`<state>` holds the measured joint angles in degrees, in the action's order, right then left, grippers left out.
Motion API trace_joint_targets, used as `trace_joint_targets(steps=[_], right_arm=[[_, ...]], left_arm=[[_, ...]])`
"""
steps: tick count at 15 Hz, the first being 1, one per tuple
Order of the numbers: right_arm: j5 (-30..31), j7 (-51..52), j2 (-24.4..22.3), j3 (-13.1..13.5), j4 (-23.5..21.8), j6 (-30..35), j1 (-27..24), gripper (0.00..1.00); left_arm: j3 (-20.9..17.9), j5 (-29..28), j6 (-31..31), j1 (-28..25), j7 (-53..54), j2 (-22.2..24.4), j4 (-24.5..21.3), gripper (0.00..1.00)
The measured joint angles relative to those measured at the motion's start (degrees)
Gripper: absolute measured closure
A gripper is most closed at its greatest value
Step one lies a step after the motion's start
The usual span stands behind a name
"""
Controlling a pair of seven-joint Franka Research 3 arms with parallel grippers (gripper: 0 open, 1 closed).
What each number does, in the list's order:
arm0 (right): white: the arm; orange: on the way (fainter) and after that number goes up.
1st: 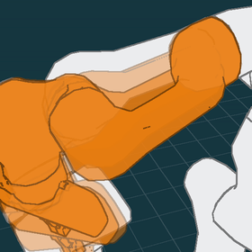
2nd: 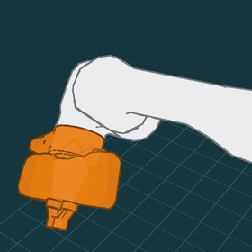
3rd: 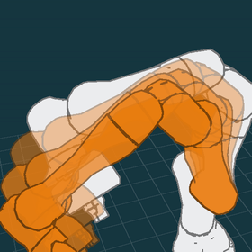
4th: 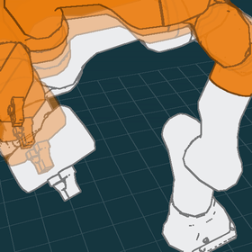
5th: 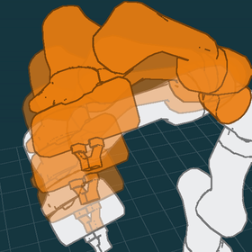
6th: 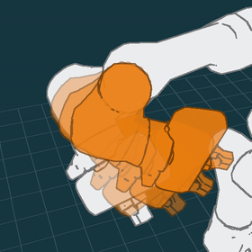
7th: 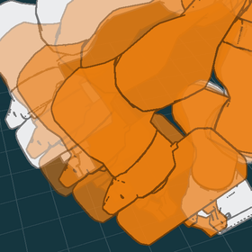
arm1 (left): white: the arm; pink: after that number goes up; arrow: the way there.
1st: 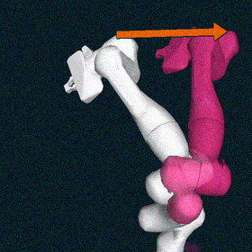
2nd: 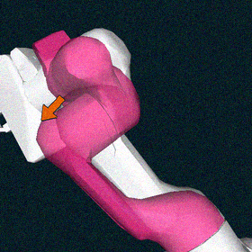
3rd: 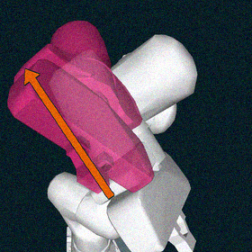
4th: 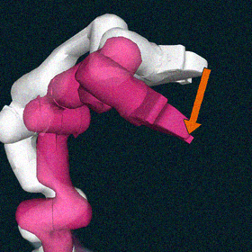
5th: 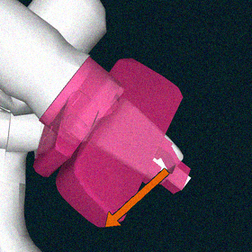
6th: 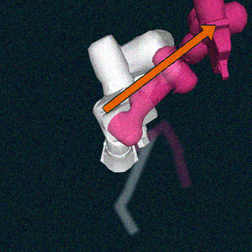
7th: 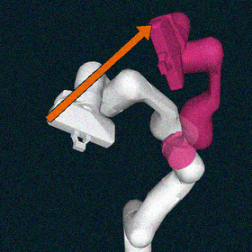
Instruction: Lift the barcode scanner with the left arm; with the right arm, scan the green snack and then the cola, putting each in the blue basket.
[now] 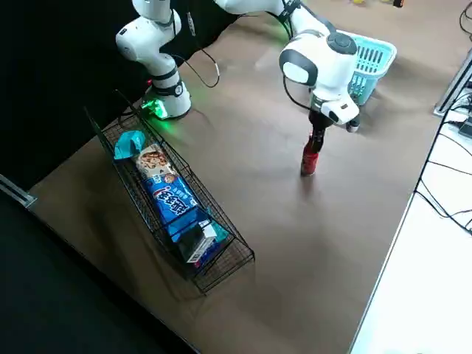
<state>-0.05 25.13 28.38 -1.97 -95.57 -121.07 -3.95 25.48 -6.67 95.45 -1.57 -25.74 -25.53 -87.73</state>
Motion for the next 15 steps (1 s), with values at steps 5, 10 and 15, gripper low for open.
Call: trace_joint_targets(steps=[5,10,15], right_arm=[[0.0,0.2,-0.2,-0.5,0.0,1.0,0.0,0.41],[0.0,0.2,-0.8,-0.5,0.0,1.9,0.0,0.42],[0.0,0.2,-0.8,-0.4,0.0,2.2,0.0,0.51]], left_arm=[[0.1,0.0,0.0,0.1,0.0,0.0,0.1,0.86],[0.4,0.0,0.0,0.2,0.0,0.0,0.1,0.86],[0.4,0.0,0.0,0.3,0.0,0.0,0.1,0.86]])
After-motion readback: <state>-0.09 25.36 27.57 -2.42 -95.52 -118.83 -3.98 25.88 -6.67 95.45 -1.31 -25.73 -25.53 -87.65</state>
